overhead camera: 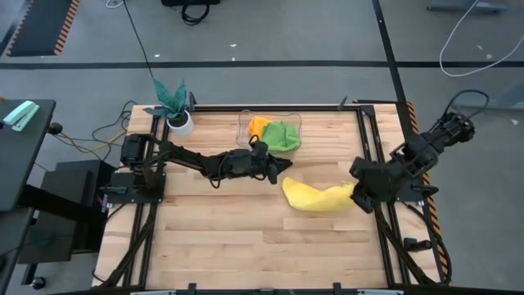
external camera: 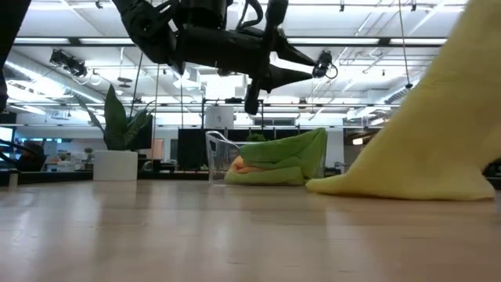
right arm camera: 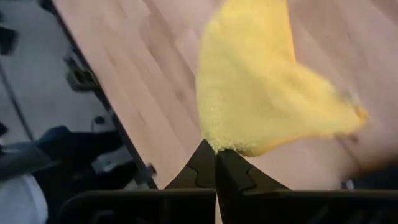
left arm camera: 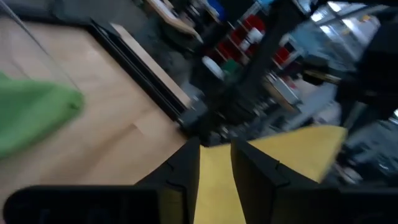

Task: Fold microfiber towels
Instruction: Fold the yellow microfiber cloth

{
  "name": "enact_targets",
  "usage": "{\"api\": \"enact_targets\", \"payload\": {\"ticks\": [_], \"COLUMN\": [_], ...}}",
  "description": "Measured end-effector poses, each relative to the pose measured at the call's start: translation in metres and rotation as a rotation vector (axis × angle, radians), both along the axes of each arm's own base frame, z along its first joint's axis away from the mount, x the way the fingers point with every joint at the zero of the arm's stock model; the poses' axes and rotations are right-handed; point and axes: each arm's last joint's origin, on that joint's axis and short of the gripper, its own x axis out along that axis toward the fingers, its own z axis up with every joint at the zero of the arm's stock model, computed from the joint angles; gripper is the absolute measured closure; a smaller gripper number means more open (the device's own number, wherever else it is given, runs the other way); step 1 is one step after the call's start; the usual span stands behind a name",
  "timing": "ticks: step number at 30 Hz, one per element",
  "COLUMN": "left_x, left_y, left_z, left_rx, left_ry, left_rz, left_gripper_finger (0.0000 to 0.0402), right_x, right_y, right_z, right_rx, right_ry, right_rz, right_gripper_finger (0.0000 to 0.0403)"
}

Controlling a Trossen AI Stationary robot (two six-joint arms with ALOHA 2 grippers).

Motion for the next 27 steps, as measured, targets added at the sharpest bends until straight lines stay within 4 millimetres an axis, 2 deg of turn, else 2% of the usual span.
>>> {"api": "enact_targets", "payload": {"ticks": [6, 23, 27], "left_x": [0.001, 0.0, 0.002], "left_y": [-0.002, -0.001, 0.0], "left_z": [0.0, -0.002, -0.011], "left_rx": [-0.041, -0.116, -0.171], "left_ry": [-0.004, 0.009, 0.044], "left_rz": [-0.142, -0.275, -0.337], "left_gripper_finger": [0.0301, 0.0298, 0.0297], "right_x": [-0.01, -0.032, -0.032], "right_y": [0.021, 0.098, 0.109], "right_z": [-0.007, -0.038, -0.047], "right_rx": [0.022, 0.05, 0.014], "right_ry": [0.112, 0.345, 0.364], "right_rz": [-0.022, -0.271, -0.297], "right_gripper_finger": [0.0403, 0.0403, 0.0403]}}
